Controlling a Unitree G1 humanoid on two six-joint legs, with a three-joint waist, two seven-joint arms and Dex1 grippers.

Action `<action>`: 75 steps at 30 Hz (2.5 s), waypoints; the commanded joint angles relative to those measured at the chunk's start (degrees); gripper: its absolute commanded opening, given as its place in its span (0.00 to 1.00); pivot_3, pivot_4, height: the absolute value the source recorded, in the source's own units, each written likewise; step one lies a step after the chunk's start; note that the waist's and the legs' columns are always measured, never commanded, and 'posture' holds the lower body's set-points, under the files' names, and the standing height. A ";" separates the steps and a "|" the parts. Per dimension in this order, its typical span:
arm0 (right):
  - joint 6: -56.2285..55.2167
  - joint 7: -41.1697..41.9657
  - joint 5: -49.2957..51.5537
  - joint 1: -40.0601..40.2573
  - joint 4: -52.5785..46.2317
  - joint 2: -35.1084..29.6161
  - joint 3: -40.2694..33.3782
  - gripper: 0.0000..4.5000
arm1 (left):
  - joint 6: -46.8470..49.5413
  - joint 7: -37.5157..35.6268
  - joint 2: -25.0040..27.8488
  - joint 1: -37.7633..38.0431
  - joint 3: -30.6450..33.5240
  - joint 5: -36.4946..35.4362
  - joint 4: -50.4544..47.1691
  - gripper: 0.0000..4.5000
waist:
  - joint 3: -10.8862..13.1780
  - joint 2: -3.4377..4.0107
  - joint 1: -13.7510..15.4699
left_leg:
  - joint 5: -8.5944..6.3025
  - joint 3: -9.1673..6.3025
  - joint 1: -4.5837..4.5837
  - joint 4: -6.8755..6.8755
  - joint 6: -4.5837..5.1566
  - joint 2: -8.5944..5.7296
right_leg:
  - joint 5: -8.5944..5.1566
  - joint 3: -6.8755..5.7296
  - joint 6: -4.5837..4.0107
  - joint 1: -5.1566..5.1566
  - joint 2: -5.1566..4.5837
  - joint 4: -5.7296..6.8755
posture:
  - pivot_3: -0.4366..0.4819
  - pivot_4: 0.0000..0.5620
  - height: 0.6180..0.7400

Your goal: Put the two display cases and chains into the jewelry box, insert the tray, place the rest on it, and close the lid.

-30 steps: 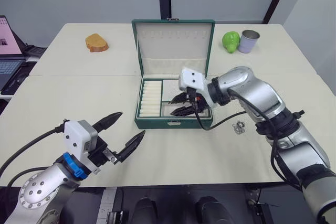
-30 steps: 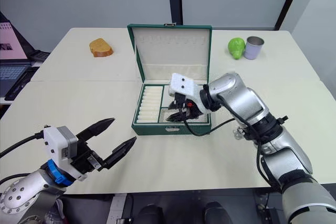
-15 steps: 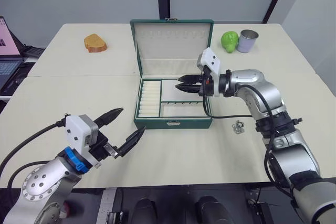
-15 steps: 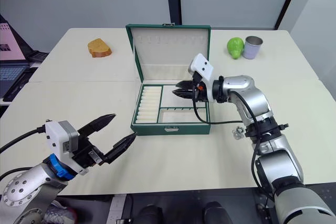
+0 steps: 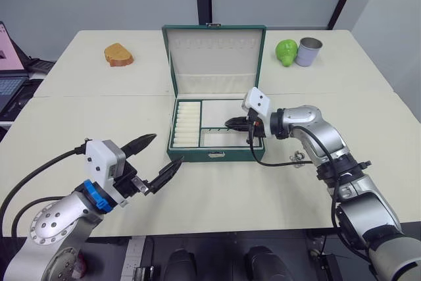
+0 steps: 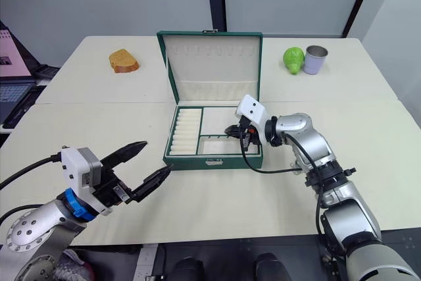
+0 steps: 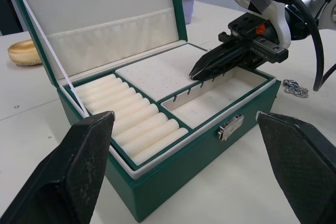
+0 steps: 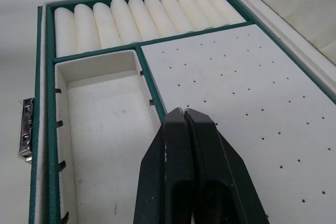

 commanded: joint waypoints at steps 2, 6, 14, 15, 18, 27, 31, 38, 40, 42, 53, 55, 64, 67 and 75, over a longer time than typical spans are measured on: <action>0.85 0.50 4.37 -0.82 -1.72 0.96 -4.76 0.01 | 0.28 -0.15 0.79 -1.27 -0.11 -0.86 -0.26 1.00 | 0.00 0.00 0.00 | 0.00 -0.01 -0.02 0.00 0.00 0.00 | 0.00 -0.01 0.00 0.00 0.00 0.00 | 0.48 0.27 1.00; 5.98 3.16 12.38 -1.21 -7.82 -0.54 -10.88 0.14 | 1.45 -0.30 1.79 -2.95 0.82 -1.74 0.97 1.00 | 0.02 0.01 0.04 | 0.00 0.00 -0.06 -0.01 0.00 -0.01 | 0.00 0.00 0.00 -0.04 0.00 -0.01 | 0.48 0.27 1.00; 8.92 3.84 18.29 7.21 -16.15 -12.47 -22.01 0.56 | 4.59 -1.01 6.74 -7.69 6.64 -3.71 10.94 1.00 | 0.02 0.00 1.03 | -0.01 -0.03 -0.06 -0.01 0.01 -0.02 | 0.00 -0.03 0.00 -0.01 -0.01 -0.04 | 0.48 0.27 1.00; 8.69 3.52 18.56 8.66 -16.95 -13.59 -23.05 0.62 | 4.10 -1.27 7.19 -8.37 7.09 -3.14 12.84 1.00 | 0.03 -0.01 1.04 | -0.01 -0.03 -0.07 -0.01 0.01 -0.04 | 0.00 -0.03 0.00 -0.01 -0.01 -0.06 | 0.48 0.27 1.00; 7.00 2.56 17.70 14.74 -17.85 -17.10 -25.86 0.80 | 1.82 -2.93 8.69 -10.41 8.54 -0.86 20.77 1.00 | 0.03 -0.01 1.02 | -0.01 0.02 -0.06 -0.01 0.01 -0.06 | 0.00 0.01 0.00 -0.02 -0.02 -0.05 | 0.48 0.27 1.00; -5.04 1.06 15.11 32.05 -13.31 -20.57 -33.12 0.99 | -7.33 -7.96 10.16 -12.38 7.39 7.13 35.44 1.00 | 0.03 -0.01 0.97 | 0.00 0.08 -0.06 -0.04 0.00 -0.04 | 0.00 0.04 0.00 -0.02 0.02 -0.08 | 0.48 0.27 1.00; -7.76 0.12 15.74 36.04 -10.11 -19.69 -34.51 0.99 | -10.80 -7.81 9.19 -13.01 6.24 10.42 39.22 1.00 | 0.03 -0.01 1.04 | 0.00 0.10 -0.05 -0.01 0.00 -0.04 | 0.00 0.06 0.00 0.00 0.00 -0.08 | 0.48 0.27 1.00; -13.81 -2.70 14.19 37.63 -1.74 -18.45 -35.00 0.99 | -13.39 -8.48 7.87 -10.88 6.55 11.82 41.52 1.00 | 0.03 -0.01 0.98 | 0.00 0.11 -0.01 -0.01 0.00 -0.03 | 0.00 0.05 0.01 0.04 0.01 -0.07 | 0.48 0.27 1.00; -14.91 -3.18 14.11 37.18 -0.17 -18.23 -35.17 0.99 | -13.58 -8.29 7.60 -10.26 6.63 12.15 41.69 1.00 | 0.03 -0.01 0.95 | 0.00 0.11 0.00 -0.01 0.00 -0.02 | 0.00 0.06 0.01 0.05 0.01 -0.07 | 0.48 0.27 1.00; -15.35 -3.50 14.32 36.76 0.66 -18.20 -35.18 0.99 | -13.67 -8.06 7.31 -9.99 6.59 12.15 41.59 1.00 | 0.03 -0.01 0.98 | 0.00 0.11 0.00 -0.01 0.00 -0.03 | 0.00 0.05 0.01 0.06 0.01 -0.06 | 0.48 0.27 1.00; -15.40 -3.14 14.39 35.74 1.58 -18.89 -34.23 0.99 | -13.60 -6.53 5.88 -9.84 6.27 12.43 40.79 1.00 | 0.02 -0.01 1.02 | 0.00 0.10 0.03 0.00 0.00 -0.03 | 0.00 0.02 0.01 0.15 -0.01 -0.06 | 0.48 0.27 1.00; -15.38 -3.11 14.30 35.60 1.64 -18.94 -34.11 0.99 | -13.56 -6.30 5.71 -9.81 6.20 12.46 40.72 1.00 | 0.02 -0.01 1.02 | 0.00 0.10 0.03 0.00 0.00 -0.03 | 0.00 0.02 0.01 0.15 -0.01 -0.06 | 0.48 0.27 1.00; -15.24 -2.88 14.17 35.05 1.83 -18.99 -33.78 0.99 | -13.38 -5.79 5.47 -9.49 6.46 12.47 40.33 1.00 | 0.02 -0.01 1.02 | 0.00 0.10 0.04 0.01 0.00 -0.03 | 0.00 0.01 0.01 0.17 -0.01 -0.06 | 0.48 0.27 1.00; -15.25 -2.77 14.07 34.97 1.92 -18.98 -33.71 0.99 | -13.45 -5.67 5.44 -9.51 6.47 12.53 40.39 1.00 | 0.02 -0.01 1.01 | 0.00 0.10 0.04 0.01 0.00 -0.03 | 0.00 0.01 0.01 0.17 -0.01 -0.06 | 0.48 0.27 1.00; -9.05 -2.48 19.37 36.05 -5.19 -18.51 -35.41 0.99 | -9.32 -5.78 6.20 -12.99 5.63 9.31 34.78 1.00 | 0.02 0.00 1.07 | 0.00 0.09 0.03 0.03 0.00 -0.02 | 0.00 -0.01 0.01 0.19 -0.01 -0.05 | 0.48 0.27 1.00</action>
